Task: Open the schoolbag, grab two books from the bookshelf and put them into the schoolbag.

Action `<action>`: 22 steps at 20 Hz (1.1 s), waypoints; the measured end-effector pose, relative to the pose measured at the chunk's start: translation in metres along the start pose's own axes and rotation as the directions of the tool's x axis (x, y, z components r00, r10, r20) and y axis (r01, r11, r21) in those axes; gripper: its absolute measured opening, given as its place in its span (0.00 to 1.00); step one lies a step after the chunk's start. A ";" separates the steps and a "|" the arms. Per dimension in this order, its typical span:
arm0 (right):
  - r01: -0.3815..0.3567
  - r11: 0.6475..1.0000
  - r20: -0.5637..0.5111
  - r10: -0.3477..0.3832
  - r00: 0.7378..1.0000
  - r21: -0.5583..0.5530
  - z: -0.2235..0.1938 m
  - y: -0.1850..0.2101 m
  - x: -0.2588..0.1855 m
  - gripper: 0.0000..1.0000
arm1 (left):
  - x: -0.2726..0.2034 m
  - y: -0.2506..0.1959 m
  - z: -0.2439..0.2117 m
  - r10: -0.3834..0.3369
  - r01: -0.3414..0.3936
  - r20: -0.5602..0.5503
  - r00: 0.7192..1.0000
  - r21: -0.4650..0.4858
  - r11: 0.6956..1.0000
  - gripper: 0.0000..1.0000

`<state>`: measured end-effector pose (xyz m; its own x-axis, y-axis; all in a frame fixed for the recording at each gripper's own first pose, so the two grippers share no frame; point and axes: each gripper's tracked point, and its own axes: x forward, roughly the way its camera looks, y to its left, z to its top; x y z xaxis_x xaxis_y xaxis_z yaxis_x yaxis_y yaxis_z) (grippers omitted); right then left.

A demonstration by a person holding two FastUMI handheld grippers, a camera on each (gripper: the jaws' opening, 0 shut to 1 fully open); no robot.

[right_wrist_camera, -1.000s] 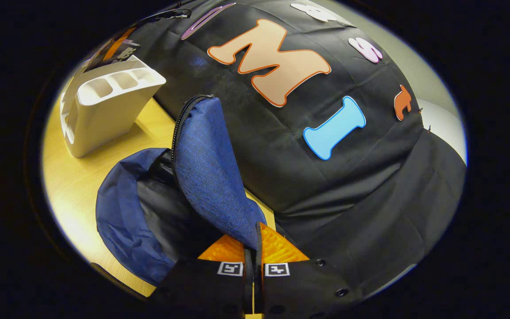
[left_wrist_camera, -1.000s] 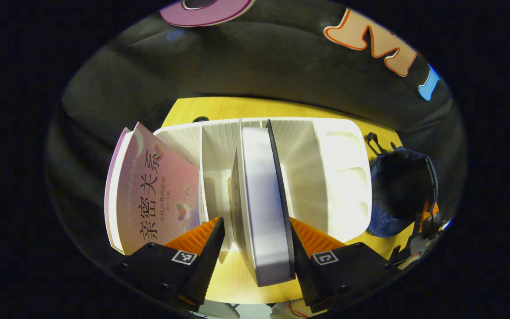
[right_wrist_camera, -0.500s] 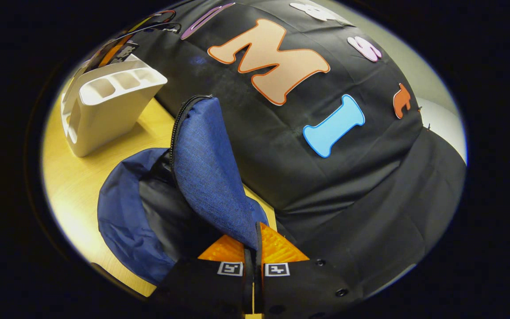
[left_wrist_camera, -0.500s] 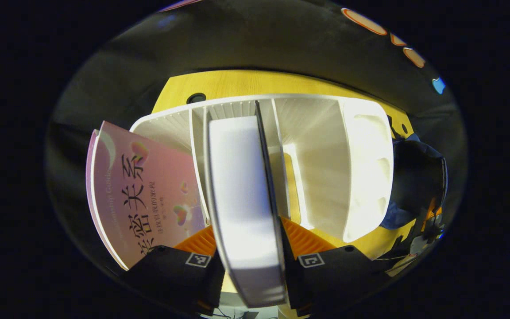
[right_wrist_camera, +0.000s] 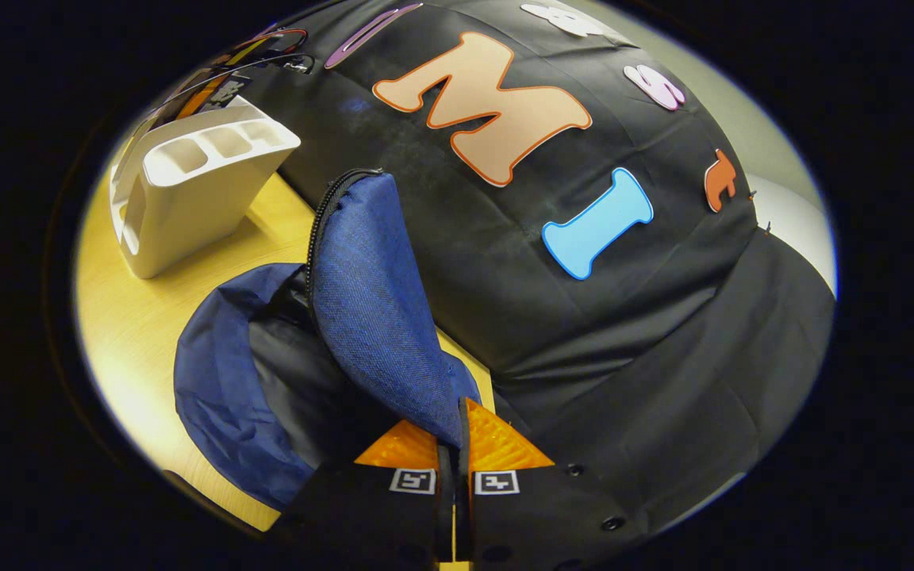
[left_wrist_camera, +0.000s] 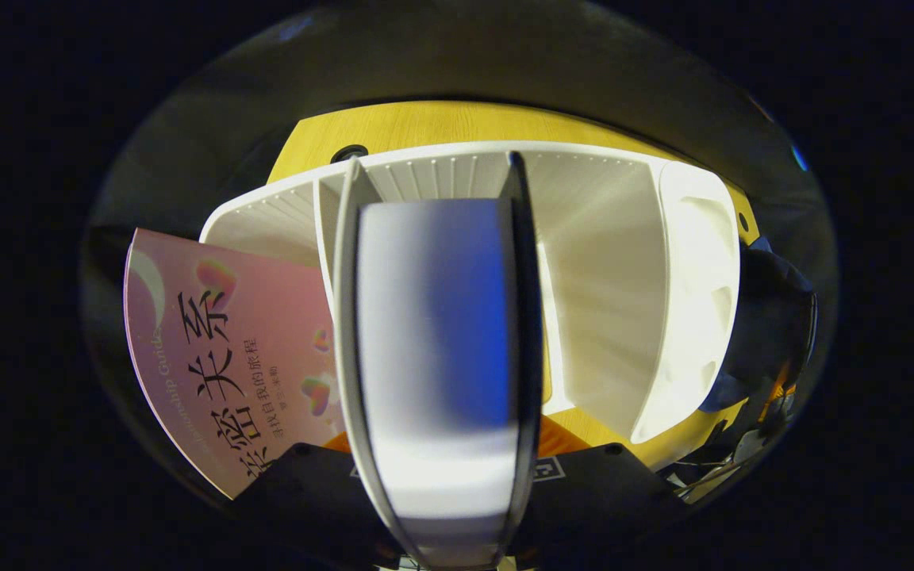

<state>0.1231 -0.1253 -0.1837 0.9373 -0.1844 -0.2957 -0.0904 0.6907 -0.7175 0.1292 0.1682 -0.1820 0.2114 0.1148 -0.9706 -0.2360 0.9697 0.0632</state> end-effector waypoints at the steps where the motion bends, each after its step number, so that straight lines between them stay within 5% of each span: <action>1: 0.001 1.000 -0.001 -0.001 1.000 0.000 -0.001 0.001 0.000 0.02 | -0.001 0.000 -0.003 0.000 0.000 -0.009 1.000 -0.012 1.000 0.42; 10: 0.001 1.000 0.002 -0.001 1.000 0.008 -0.001 -0.001 -0.003 0.02 | -0.049 -0.001 -0.028 0.019 -0.020 -0.011 1.000 -0.102 0.995 0.42; 22: -0.005 1.000 0.015 0.004 1.000 0.028 -0.008 -0.002 -0.011 0.02 | -0.148 -0.006 -0.086 -0.028 0.043 0.068 0.997 -0.231 0.972 0.42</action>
<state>0.1101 -0.1300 -0.1840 0.9418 -0.1712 -0.2895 -0.0853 0.7110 -0.6980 0.0179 0.1269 -0.0588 0.2817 0.1021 -0.9541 -0.4394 0.8976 -0.0337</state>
